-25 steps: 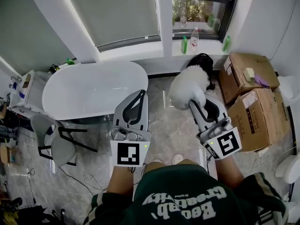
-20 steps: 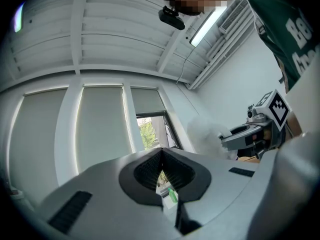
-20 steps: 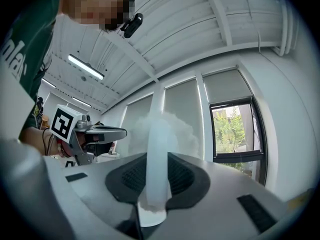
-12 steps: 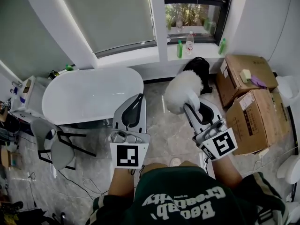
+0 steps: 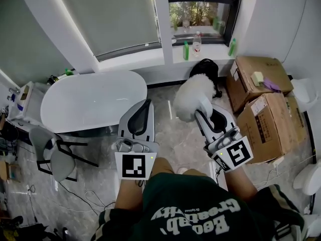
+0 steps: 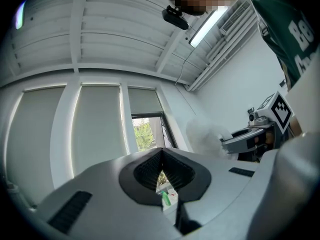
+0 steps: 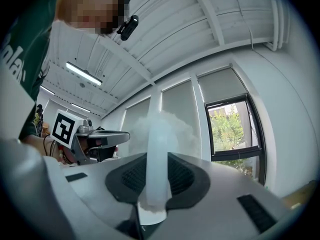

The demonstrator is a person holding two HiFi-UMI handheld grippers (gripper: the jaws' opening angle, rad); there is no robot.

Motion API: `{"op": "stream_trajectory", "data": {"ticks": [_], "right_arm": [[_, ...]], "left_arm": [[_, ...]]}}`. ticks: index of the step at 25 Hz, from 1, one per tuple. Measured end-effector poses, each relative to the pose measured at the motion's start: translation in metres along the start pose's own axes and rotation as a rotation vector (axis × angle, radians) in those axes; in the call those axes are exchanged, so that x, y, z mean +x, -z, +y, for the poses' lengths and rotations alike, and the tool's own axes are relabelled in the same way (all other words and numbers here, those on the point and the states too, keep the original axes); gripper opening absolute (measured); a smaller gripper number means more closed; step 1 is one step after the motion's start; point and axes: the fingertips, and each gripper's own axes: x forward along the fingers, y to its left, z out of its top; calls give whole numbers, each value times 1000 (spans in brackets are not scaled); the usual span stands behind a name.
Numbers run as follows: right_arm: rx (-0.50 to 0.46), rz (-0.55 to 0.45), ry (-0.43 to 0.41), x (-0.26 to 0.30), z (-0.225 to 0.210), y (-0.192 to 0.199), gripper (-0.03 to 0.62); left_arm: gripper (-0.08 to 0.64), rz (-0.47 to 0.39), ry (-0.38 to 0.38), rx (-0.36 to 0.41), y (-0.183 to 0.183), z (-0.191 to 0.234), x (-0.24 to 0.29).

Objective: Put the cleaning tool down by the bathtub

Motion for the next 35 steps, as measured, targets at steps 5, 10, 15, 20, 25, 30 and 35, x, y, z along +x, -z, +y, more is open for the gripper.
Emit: {"op": "stream_trajectory", "data": {"ticks": [5, 10, 15, 20, 25, 30, 35], "right_arm": [[11, -23, -18, 6, -4, -3, 94], [2, -45, -50, 16, -5, 1, 94], [-32, -45, -21, 39, -23, 12, 94], [-43, -38, 2, 81, -54, 24, 94], [-54, -32, 22, 136, -86, 34, 94], [-56, -11, 49, 197, -122, 46, 94], [-44, -5, 70, 265, -150, 50, 94]], "left_arm": [[8, 22, 10, 35, 1, 2, 5], [8, 7, 12, 45, 7, 9, 17], [8, -6, 17, 45, 19, 23, 46], [8, -23, 37, 39, 34, 47, 90], [8, -33, 62, 39, 56, 85, 144], [8, -54, 101, 31, 71, 125, 211], [8, -71, 146, 34, 88, 166, 272]]}}
